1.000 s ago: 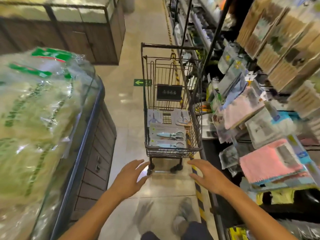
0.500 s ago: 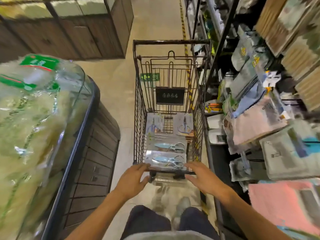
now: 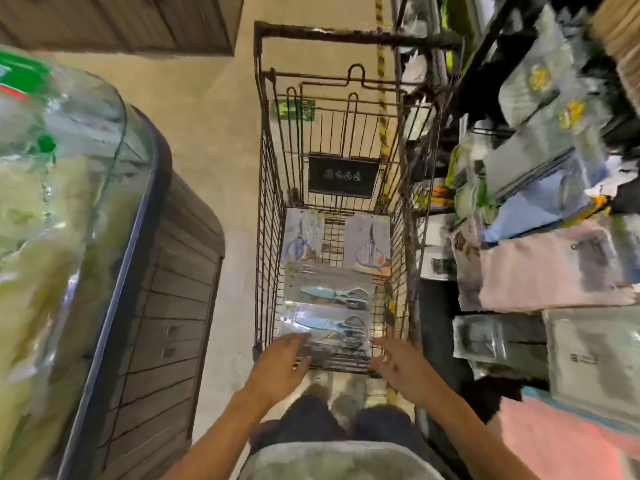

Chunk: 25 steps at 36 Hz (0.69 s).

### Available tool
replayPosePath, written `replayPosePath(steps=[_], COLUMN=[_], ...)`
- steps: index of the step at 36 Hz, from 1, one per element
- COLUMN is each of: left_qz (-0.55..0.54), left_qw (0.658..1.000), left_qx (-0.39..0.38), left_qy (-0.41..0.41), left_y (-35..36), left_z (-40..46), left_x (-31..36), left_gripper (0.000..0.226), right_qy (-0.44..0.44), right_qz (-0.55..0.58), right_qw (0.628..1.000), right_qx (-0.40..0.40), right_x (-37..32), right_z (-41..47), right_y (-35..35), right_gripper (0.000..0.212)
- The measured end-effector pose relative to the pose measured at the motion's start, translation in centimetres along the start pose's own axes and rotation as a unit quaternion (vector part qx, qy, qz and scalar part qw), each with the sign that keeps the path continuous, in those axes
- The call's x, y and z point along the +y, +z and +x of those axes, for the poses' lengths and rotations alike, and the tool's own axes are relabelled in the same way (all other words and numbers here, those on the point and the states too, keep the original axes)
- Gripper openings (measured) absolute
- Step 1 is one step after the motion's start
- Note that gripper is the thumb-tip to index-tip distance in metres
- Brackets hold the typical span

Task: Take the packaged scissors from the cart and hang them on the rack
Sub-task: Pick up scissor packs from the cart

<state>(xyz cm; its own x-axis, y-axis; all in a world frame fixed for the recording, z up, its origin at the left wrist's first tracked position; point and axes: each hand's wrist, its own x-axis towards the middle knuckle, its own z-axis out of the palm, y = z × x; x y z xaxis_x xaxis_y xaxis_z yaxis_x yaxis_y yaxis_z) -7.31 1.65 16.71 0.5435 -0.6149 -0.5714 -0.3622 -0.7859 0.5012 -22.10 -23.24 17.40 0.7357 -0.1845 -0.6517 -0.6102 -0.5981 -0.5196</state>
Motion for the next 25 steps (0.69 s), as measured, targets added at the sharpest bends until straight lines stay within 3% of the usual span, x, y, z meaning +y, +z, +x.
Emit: replayPosePath(steps=[10,25], left_qz=[-0.001,-0.02], left_qw=[0.998,0.99], left_qx=[-0.064,-0.066], left_qy=[-0.021,-0.123], left_y=[0.3,7.5], left_z=[6.0,15.6], left_x=[-2.6,-8.0], left_gripper=[0.057,0.044], right_qy=[0.054,0.072], right_qz=[-0.011,-0.001], right_qw=[0.998,0.993], right_qx=[-0.039,-0.098], right_x=[0.7,5.2], right_z=[6.2,19.7], right_y=[0.4,6.1], right_gripper=[0.045,0.06])
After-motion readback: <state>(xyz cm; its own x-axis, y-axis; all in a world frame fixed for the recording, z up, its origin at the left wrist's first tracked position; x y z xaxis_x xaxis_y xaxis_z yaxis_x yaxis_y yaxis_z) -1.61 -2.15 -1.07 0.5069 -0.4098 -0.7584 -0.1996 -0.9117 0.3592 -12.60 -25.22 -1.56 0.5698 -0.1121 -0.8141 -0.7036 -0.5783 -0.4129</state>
